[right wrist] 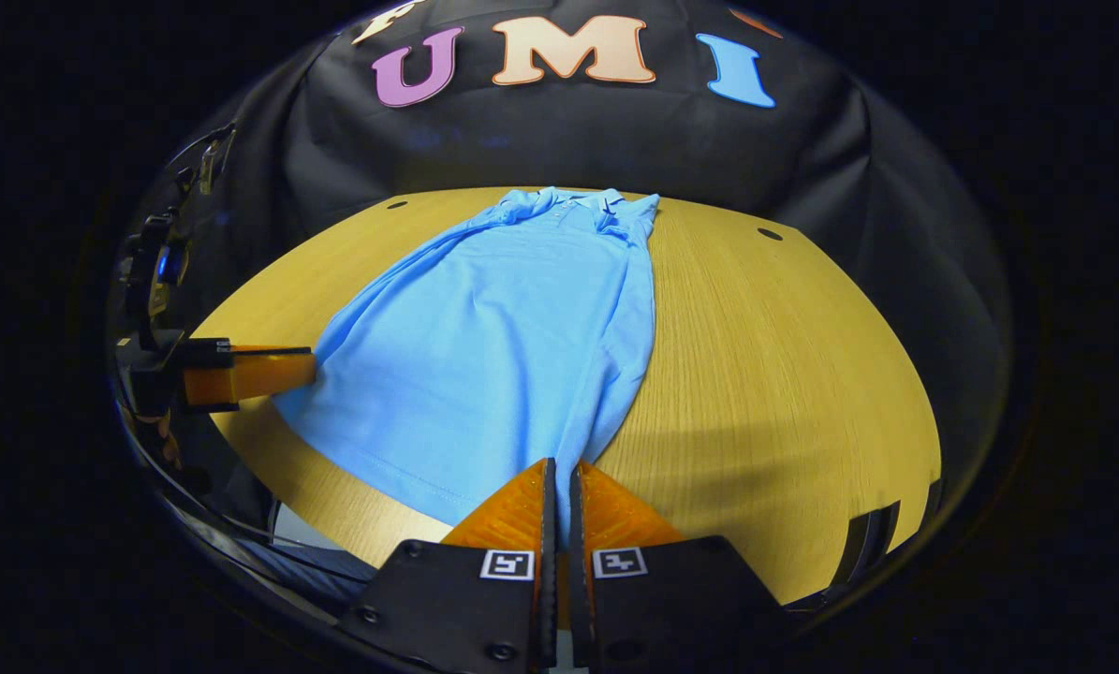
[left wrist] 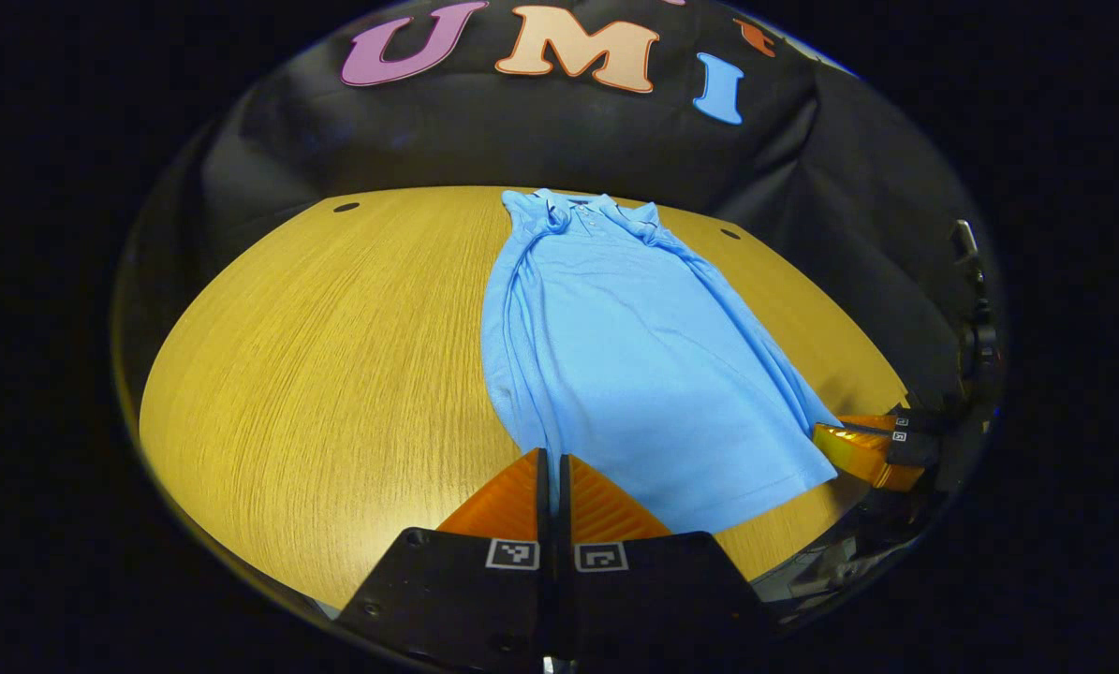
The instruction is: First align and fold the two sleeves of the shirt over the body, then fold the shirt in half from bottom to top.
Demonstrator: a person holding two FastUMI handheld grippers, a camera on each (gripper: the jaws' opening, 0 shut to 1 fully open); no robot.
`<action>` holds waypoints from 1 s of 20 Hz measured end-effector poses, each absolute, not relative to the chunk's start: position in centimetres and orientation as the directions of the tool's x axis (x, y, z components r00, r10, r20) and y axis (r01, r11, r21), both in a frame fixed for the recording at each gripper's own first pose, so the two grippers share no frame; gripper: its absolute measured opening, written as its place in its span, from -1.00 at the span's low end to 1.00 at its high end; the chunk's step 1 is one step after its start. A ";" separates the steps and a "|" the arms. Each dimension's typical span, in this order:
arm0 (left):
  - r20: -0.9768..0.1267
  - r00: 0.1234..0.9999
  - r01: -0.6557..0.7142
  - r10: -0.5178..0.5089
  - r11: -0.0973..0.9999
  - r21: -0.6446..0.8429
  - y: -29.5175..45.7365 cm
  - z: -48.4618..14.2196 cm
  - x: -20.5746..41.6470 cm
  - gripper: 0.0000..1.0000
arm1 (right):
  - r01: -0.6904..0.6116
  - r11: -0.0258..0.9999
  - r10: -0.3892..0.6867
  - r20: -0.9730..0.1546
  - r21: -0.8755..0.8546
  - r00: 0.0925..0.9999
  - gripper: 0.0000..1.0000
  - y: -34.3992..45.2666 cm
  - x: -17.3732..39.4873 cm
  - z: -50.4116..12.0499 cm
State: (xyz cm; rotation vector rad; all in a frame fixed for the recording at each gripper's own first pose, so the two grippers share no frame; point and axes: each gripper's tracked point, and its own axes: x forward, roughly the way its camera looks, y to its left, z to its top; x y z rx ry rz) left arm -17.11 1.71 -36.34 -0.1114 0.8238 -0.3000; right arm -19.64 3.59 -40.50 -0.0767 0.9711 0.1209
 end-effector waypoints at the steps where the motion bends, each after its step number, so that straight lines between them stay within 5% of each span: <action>1: -0.707 0.638 0.223 -0.305 0.952 -0.209 1.7 -36.3 -17.2 -1.00 | -0.138 0.990 0.071 -0.828 -0.008 0.556 -0.82 3.6 -19.6 -40.5; 11: -0.758 0.575 0.168 -0.308 0.951 -0.260 1.6 -36.0 -15.7 -1.00 | -0.058 0.998 0.057 -0.848 0.031 0.526 -0.94 2.7 -19.0 -39.9; 20: -0.733 0.581 0.160 -0.354 0.933 -0.324 0.5 -31.3 -10.5 -1.00 | -0.015 0.996 0.079 -0.803 0.087 0.590 -0.94 1.9 -12.6 -35.1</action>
